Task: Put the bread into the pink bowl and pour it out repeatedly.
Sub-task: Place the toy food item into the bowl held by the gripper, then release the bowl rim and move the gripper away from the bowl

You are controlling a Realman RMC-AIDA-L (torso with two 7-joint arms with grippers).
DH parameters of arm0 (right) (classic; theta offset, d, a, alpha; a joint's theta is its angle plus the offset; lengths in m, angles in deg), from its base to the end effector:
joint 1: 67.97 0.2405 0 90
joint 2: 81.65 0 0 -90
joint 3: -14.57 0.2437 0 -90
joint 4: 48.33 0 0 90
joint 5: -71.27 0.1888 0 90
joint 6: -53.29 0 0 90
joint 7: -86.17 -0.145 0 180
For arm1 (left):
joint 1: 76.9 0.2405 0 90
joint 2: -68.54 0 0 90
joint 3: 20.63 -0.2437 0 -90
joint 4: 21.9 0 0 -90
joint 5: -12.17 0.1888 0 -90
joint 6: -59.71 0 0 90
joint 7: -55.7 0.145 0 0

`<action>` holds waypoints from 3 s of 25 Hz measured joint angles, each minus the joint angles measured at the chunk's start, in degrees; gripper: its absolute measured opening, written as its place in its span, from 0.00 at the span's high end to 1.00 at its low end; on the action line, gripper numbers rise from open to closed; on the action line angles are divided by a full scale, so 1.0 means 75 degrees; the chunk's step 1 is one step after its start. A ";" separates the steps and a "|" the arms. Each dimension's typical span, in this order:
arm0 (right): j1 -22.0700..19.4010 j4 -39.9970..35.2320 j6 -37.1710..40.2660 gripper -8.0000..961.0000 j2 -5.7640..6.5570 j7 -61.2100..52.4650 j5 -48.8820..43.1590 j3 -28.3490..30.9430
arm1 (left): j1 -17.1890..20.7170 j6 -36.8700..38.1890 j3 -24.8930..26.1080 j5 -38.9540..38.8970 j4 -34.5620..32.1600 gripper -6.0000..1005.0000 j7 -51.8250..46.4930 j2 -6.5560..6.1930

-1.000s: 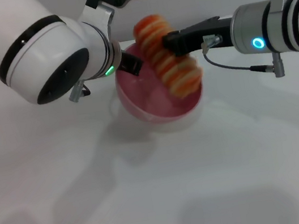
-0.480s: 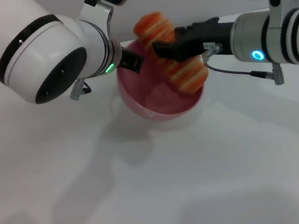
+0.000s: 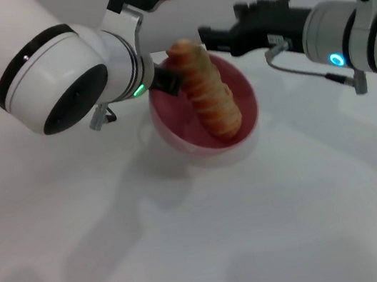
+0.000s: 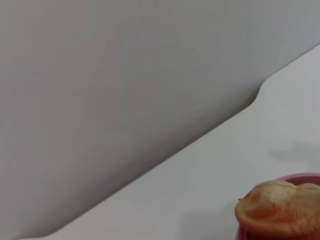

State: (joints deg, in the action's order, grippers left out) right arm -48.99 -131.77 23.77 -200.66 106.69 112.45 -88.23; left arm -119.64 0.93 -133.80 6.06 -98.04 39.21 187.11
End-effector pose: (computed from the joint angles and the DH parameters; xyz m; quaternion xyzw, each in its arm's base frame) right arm 0.1294 0.3498 -0.0206 -0.8660 0.2854 0.1690 0.3742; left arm -0.1016 0.3707 -0.0525 -0.8611 -0.2722 0.0873 0.4205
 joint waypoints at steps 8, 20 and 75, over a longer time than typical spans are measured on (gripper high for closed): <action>-0.1396 -0.0505 0.3583 0.24 -0.0035 0.0585 -0.2169 -0.0266 | 0.0049 0.0484 0.0120 -0.0994 0.0452 0.95 0.0526 -0.0011; -0.2682 0.1052 0.7196 0.24 -0.0077 0.0479 -0.2383 -0.0368 | 0.0189 0.0949 0.0123 -0.1406 0.0481 0.95 0.0589 -0.0013; -0.2660 0.1798 0.7462 0.24 -0.0034 0.0381 -0.1546 -0.0858 | 0.1490 0.3025 -0.0058 -0.2431 0.0764 0.75 0.1335 -0.0038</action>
State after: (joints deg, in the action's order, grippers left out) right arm -68.94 -118.28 79.73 -200.92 109.54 100.86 -94.66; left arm -108.46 23.62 -134.23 -12.17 -92.32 49.22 186.83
